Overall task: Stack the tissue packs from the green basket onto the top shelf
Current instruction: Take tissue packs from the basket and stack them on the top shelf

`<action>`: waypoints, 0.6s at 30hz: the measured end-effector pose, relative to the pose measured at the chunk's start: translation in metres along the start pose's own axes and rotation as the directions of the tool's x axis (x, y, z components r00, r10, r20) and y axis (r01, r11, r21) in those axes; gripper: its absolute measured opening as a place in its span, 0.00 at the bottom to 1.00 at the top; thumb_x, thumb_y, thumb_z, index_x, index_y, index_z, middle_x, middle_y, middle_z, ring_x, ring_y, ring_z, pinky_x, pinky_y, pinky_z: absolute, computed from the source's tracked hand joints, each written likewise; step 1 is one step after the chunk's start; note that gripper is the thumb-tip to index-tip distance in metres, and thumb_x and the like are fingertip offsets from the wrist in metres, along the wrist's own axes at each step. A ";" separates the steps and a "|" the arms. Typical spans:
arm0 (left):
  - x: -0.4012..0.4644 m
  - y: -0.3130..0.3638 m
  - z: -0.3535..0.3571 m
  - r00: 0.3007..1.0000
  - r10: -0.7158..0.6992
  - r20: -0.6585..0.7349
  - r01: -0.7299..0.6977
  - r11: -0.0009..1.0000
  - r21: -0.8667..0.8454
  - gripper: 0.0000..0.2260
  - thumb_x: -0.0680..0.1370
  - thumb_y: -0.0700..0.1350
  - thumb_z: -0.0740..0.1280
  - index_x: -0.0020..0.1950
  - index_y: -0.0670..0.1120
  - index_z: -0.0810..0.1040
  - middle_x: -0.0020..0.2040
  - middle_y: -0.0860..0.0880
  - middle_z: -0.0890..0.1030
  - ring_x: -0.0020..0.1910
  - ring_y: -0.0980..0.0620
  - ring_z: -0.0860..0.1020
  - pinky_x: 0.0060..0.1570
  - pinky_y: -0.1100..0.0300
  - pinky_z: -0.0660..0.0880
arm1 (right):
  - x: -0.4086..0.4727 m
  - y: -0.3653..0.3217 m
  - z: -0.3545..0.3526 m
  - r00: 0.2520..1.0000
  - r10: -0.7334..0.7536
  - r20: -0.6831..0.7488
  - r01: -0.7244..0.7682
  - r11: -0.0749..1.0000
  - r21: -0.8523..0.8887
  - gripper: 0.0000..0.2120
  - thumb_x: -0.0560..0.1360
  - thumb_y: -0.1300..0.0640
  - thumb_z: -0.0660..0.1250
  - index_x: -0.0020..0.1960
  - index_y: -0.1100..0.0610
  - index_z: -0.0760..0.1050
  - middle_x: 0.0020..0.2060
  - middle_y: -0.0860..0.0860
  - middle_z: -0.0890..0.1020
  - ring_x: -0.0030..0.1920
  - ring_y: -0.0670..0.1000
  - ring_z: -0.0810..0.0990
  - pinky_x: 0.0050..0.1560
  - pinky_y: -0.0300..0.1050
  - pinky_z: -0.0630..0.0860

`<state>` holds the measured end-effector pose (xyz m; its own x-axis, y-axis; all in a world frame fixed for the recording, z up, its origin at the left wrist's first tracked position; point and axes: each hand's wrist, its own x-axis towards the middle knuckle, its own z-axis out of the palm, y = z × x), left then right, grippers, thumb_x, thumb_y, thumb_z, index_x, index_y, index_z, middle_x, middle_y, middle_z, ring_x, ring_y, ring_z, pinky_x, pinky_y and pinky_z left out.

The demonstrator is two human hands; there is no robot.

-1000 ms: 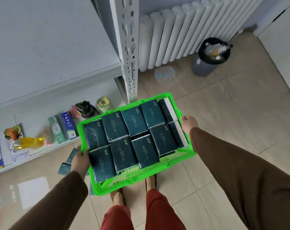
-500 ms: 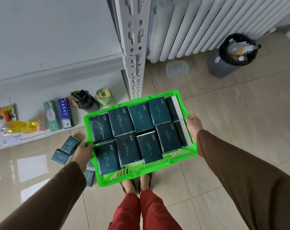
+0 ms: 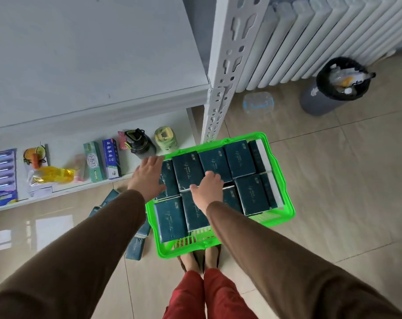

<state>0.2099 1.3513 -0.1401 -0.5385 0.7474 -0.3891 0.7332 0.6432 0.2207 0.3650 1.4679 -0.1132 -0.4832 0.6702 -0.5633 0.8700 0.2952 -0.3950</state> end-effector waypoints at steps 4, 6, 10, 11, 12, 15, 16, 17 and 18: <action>0.016 0.001 0.011 0.994 0.064 0.092 -0.082 0.976 0.203 0.48 0.64 0.54 0.80 0.76 0.45 0.58 0.69 0.45 0.67 0.68 0.44 0.66 0.66 0.48 0.68 | 0.007 -0.013 0.028 0.987 0.144 -0.078 -0.152 0.981 -0.120 0.27 0.77 0.44 0.67 0.67 0.61 0.66 0.64 0.58 0.71 0.65 0.57 0.70 0.66 0.49 0.69; 0.021 0.002 0.016 0.993 0.074 0.093 -0.094 0.968 0.232 0.48 0.63 0.54 0.80 0.75 0.45 0.59 0.68 0.46 0.67 0.67 0.44 0.67 0.65 0.49 0.69 | 0.010 -0.017 0.041 0.977 0.165 -0.138 -0.182 0.976 -0.120 0.29 0.75 0.42 0.70 0.66 0.59 0.66 0.63 0.56 0.71 0.64 0.56 0.70 0.64 0.48 0.70; 0.028 0.000 0.022 0.989 0.048 0.141 -0.079 0.970 0.228 0.50 0.62 0.54 0.81 0.75 0.45 0.56 0.67 0.46 0.70 0.66 0.44 0.69 0.64 0.50 0.69 | 0.019 -0.018 0.052 0.967 0.169 -0.190 -0.203 0.964 -0.173 0.32 0.71 0.39 0.73 0.64 0.58 0.67 0.61 0.56 0.75 0.62 0.56 0.74 0.64 0.50 0.69; 0.030 -0.001 0.023 0.986 0.044 0.160 -0.078 0.974 0.211 0.50 0.61 0.54 0.81 0.74 0.45 0.57 0.66 0.46 0.71 0.65 0.44 0.70 0.63 0.50 0.69 | 0.021 -0.018 0.053 0.967 0.166 -0.191 -0.203 0.961 -0.189 0.33 0.70 0.38 0.73 0.63 0.58 0.67 0.60 0.56 0.76 0.61 0.56 0.75 0.63 0.50 0.69; 0.032 -0.002 0.023 0.983 0.044 0.179 -0.079 0.978 0.193 0.49 0.61 0.53 0.82 0.73 0.45 0.58 0.65 0.46 0.72 0.64 0.43 0.72 0.62 0.49 0.70 | 0.022 -0.018 0.054 0.968 0.165 -0.189 -0.203 0.959 -0.199 0.34 0.69 0.36 0.73 0.63 0.58 0.67 0.60 0.56 0.76 0.60 0.56 0.76 0.63 0.50 0.69; 0.038 -0.003 0.025 0.977 0.043 0.211 -0.079 0.983 0.164 0.47 0.59 0.53 0.82 0.69 0.46 0.59 0.62 0.45 0.75 0.61 0.43 0.74 0.59 0.48 0.71 | 0.025 -0.019 0.056 0.969 0.193 -0.154 -0.221 0.955 -0.199 0.40 0.64 0.33 0.75 0.63 0.57 0.65 0.59 0.56 0.78 0.59 0.57 0.78 0.62 0.51 0.69; 0.039 -0.004 0.027 0.978 0.045 0.205 -0.082 0.982 0.173 0.46 0.59 0.53 0.82 0.68 0.46 0.59 0.61 0.45 0.76 0.61 0.43 0.75 0.59 0.48 0.71 | 0.027 -0.019 0.056 0.969 0.207 -0.135 -0.231 0.954 -0.193 0.41 0.63 0.34 0.76 0.63 0.57 0.64 0.59 0.56 0.78 0.59 0.57 0.78 0.62 0.52 0.69; 0.039 -0.005 0.029 0.980 0.050 0.192 -0.087 0.978 0.187 0.46 0.58 0.55 0.82 0.67 0.46 0.59 0.59 0.46 0.77 0.60 0.43 0.75 0.59 0.48 0.70 | 0.029 -0.019 0.056 0.968 0.224 -0.115 -0.242 0.954 -0.178 0.42 0.63 0.35 0.77 0.64 0.57 0.63 0.59 0.57 0.79 0.60 0.58 0.78 0.62 0.52 0.69; 0.039 -0.005 0.030 0.982 0.058 0.178 -0.094 0.976 0.197 0.46 0.58 0.56 0.82 0.67 0.47 0.59 0.58 0.46 0.77 0.59 0.43 0.75 0.59 0.48 0.70 | 0.031 -0.018 0.054 0.965 0.244 -0.092 -0.256 0.955 -0.150 0.43 0.62 0.36 0.78 0.64 0.57 0.62 0.60 0.57 0.80 0.61 0.58 0.77 0.62 0.53 0.68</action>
<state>0.1972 1.3721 -0.1833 -0.4123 0.7421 -0.5284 0.8478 0.5249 0.0757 0.3288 1.4461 -0.1626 -0.2449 0.7818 -0.5734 0.9692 0.2126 -0.1240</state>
